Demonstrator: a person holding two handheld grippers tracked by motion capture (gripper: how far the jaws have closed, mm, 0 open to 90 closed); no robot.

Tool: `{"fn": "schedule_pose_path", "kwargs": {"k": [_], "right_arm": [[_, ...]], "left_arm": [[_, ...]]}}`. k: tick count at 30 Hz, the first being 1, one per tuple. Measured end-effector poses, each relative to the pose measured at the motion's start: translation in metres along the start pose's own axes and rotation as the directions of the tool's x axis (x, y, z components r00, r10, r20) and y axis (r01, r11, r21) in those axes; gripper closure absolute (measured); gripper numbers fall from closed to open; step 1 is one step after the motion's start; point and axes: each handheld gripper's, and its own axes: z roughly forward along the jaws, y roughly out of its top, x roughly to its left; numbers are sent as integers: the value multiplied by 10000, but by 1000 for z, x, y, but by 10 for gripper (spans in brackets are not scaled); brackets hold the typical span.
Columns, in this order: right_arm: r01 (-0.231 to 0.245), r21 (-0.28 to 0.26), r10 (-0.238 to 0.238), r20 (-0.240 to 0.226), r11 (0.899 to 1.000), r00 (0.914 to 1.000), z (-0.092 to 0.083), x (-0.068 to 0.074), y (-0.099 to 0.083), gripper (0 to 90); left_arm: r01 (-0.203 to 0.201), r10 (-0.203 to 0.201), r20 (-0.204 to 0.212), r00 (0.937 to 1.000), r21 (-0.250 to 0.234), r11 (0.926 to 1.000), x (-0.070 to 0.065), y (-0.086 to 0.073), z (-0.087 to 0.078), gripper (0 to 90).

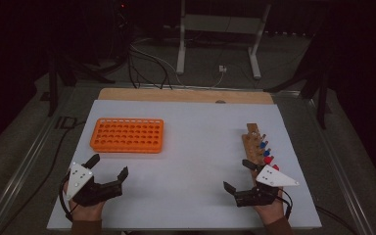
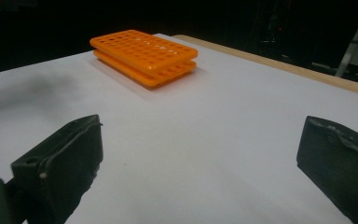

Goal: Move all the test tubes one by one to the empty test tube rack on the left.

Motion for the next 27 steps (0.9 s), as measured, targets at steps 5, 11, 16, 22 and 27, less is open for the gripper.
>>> {"fn": "schedule_pose_path", "kwargs": {"k": [5, 11, 16, 22, 27], "right_arm": [[-131, -58, 131, 20, 9999, 9999, -1, -2, 0, 2], [-30, -51, 30, 20, 10000, 10000, -1, 0, 2, 2], [-30, -217, 34, 180, 9998, 9998, -6, -2, 9, 2], [-26, -289, 44, 633, 9996, 9980, -22, -9, 22, 52], [-73, -227, 98, 1104, 9997, 9938, -33, -25, 33, 53]], "left_arm": [[-45, 45, -79, 10000, 32, 10000, 0, 0, 0, 5], [155, -154, -241, 9996, 57, 9999, 3, -2, 0, 5], [275, -272, -294, 9992, 94, 9996, 4, -3, 1, 5], [314, -310, -314, 9990, 138, 9994, 4, -4, 2, 5], [344, -335, -356, 9988, 230, 9991, 4, -5, 5, 5]]}}
